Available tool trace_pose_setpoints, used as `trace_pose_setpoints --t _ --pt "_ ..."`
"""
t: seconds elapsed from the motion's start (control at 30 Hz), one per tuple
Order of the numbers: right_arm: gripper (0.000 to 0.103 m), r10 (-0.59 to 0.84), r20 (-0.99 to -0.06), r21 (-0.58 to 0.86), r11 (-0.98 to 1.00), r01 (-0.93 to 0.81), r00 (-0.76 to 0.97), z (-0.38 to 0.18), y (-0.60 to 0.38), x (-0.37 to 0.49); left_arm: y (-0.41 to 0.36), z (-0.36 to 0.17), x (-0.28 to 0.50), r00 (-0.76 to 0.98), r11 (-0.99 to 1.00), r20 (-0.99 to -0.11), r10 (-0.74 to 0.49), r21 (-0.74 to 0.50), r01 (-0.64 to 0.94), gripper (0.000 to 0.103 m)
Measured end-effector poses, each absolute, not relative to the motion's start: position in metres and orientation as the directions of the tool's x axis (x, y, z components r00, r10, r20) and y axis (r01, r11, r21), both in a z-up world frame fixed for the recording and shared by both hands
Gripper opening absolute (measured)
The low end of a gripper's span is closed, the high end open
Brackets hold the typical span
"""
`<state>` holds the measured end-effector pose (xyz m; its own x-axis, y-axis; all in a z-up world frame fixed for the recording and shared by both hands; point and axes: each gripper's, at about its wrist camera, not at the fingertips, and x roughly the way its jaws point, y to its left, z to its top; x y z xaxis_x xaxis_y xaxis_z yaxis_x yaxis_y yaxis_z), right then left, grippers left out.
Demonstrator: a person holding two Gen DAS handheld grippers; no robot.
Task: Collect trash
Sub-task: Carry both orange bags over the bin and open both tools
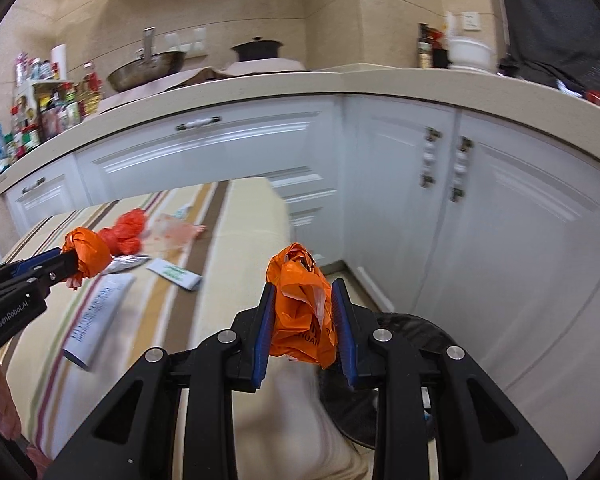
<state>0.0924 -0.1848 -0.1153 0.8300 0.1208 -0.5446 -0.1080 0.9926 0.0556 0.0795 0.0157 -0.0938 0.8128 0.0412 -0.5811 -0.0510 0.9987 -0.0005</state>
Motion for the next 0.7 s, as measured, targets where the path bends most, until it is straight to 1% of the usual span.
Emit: trace_pose_setpoints --t 0.33,0.7 --pt "0.029 0.008 -0.568 0.07 0.997 0.039 0.823 -0.133 -0.258 0.091 -0.089 -0.111 0.105 0.799 0.994 -0.597 -0.075 0.022 0.11 0.027" --pt "0.029 -0.047 -0.573 0.075 0.991 0.109 0.818 -0.147 -0.305 0.105 -0.16 -0.133 0.139 0.755 0.981 -0.643 -0.125 0.033 0.191 0.027"
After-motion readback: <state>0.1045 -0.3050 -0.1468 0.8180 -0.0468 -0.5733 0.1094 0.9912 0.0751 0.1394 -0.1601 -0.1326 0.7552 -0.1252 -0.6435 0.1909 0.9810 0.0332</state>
